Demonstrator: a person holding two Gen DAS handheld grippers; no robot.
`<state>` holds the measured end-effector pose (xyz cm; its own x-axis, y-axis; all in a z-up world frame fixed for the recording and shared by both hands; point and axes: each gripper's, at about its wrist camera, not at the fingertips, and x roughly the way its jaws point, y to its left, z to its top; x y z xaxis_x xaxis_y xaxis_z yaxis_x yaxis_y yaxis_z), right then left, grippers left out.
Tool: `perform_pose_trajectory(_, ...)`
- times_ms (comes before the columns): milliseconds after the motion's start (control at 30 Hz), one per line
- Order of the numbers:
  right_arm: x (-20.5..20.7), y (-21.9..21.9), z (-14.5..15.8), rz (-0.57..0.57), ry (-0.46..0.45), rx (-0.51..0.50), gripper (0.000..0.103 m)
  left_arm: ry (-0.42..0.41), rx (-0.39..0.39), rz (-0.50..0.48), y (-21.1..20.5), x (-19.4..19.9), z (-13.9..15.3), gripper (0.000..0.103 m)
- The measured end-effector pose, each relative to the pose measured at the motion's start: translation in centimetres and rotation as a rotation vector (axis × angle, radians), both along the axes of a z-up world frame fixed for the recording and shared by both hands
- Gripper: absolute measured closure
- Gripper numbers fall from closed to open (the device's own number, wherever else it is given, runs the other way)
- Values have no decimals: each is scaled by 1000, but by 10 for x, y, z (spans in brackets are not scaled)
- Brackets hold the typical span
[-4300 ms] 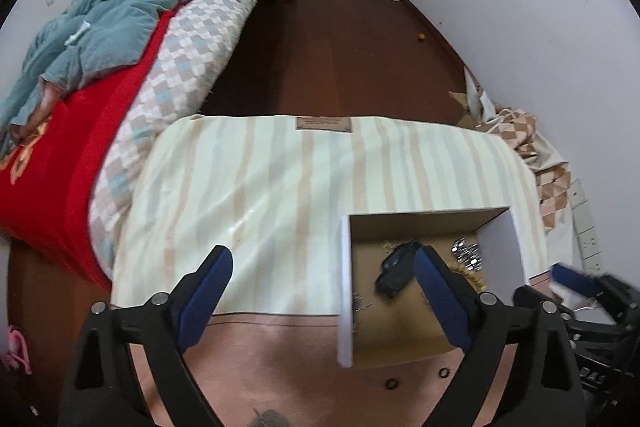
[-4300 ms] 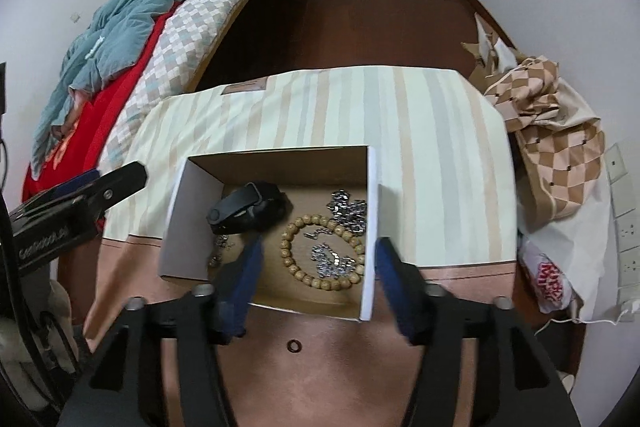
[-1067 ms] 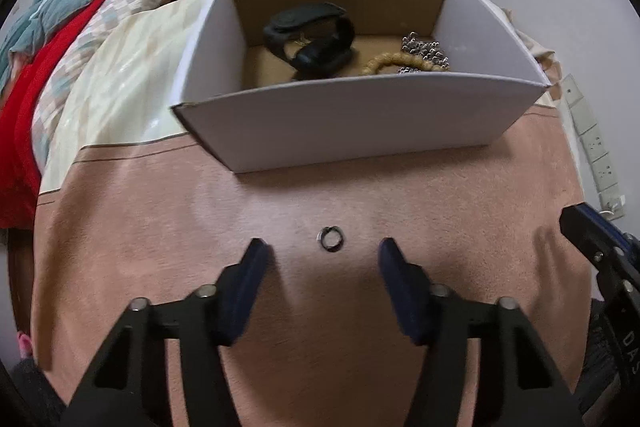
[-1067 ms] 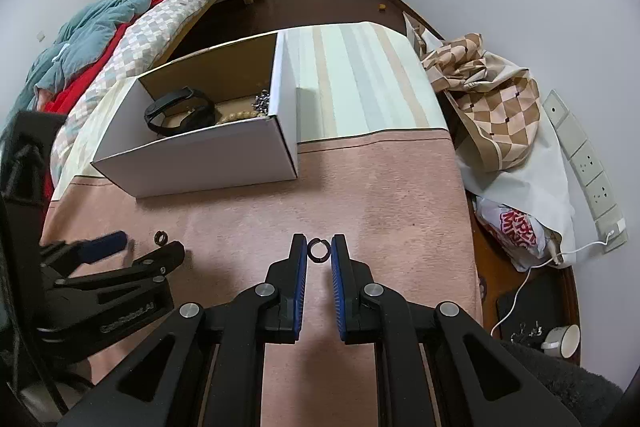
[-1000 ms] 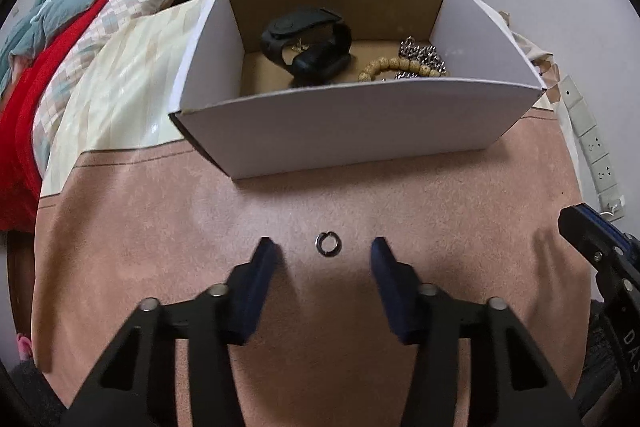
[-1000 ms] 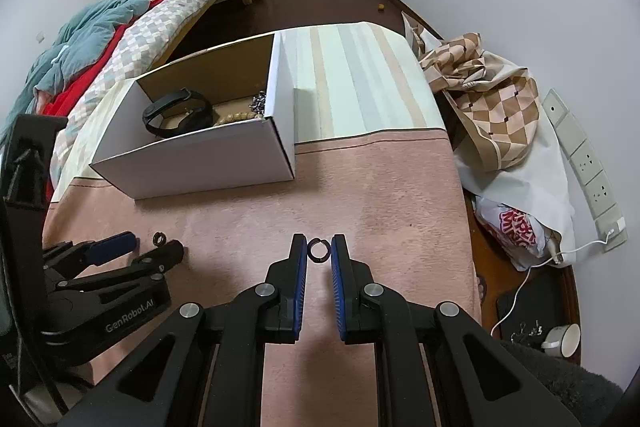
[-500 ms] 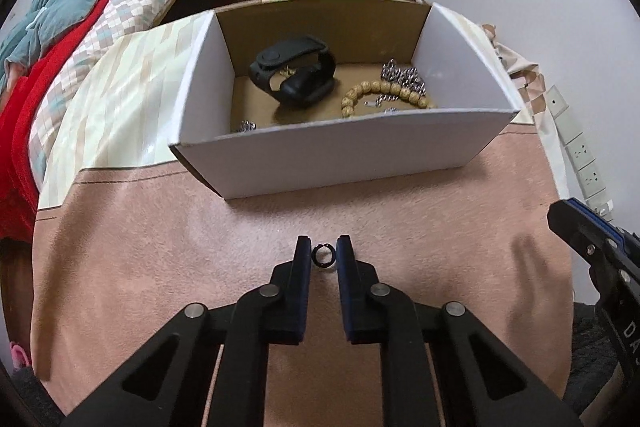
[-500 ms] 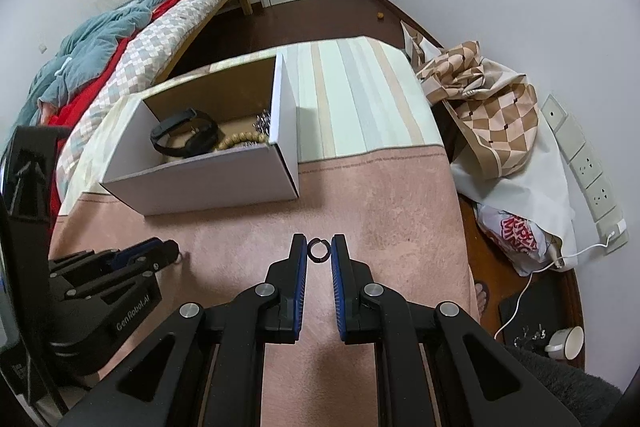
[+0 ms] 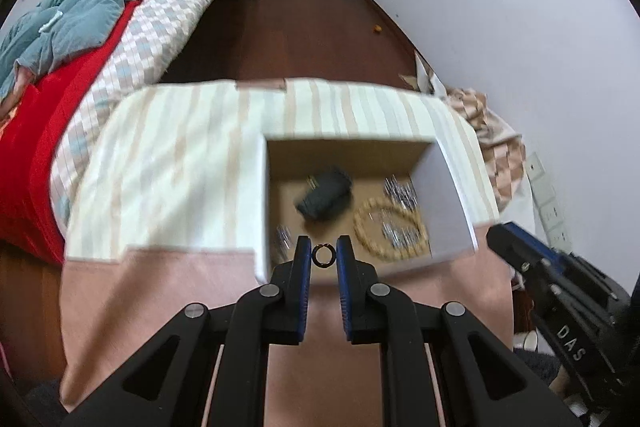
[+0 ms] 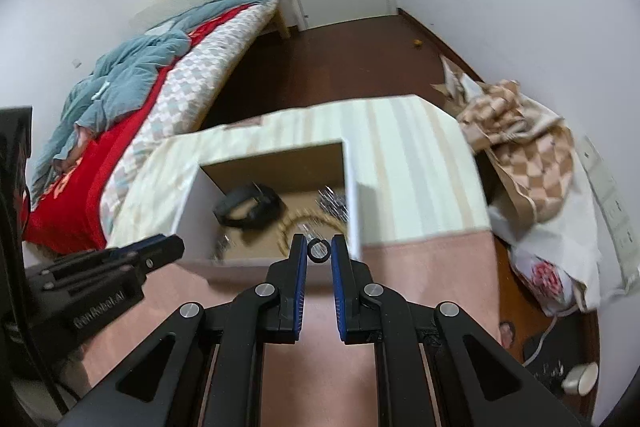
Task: Organize jewelry
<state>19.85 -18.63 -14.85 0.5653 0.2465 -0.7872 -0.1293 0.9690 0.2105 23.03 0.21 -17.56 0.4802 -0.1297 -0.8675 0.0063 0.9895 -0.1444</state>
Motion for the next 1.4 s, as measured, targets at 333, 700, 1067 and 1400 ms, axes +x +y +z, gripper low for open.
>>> perform_pose_trajectory(333, 92, 32, -19, 115, 124, 27, 90, 65, 2, 0, 20, 68, -9, 93)
perform_pose_trajectory(700, 127, 27, -51, 111, 247, 56, 69, 113, 3, 40, 30, 94, -17, 70)
perform_pose_trajectory(1067, 83, -3, -3, 25, 139, -6, 51, 13, 96, 94, 39, 50, 16, 18)
perform_pose_trajectory(1400, 31, 5, 18, -15, 117, -231, 3, -6, 167, 96, 28, -9, 27, 1)
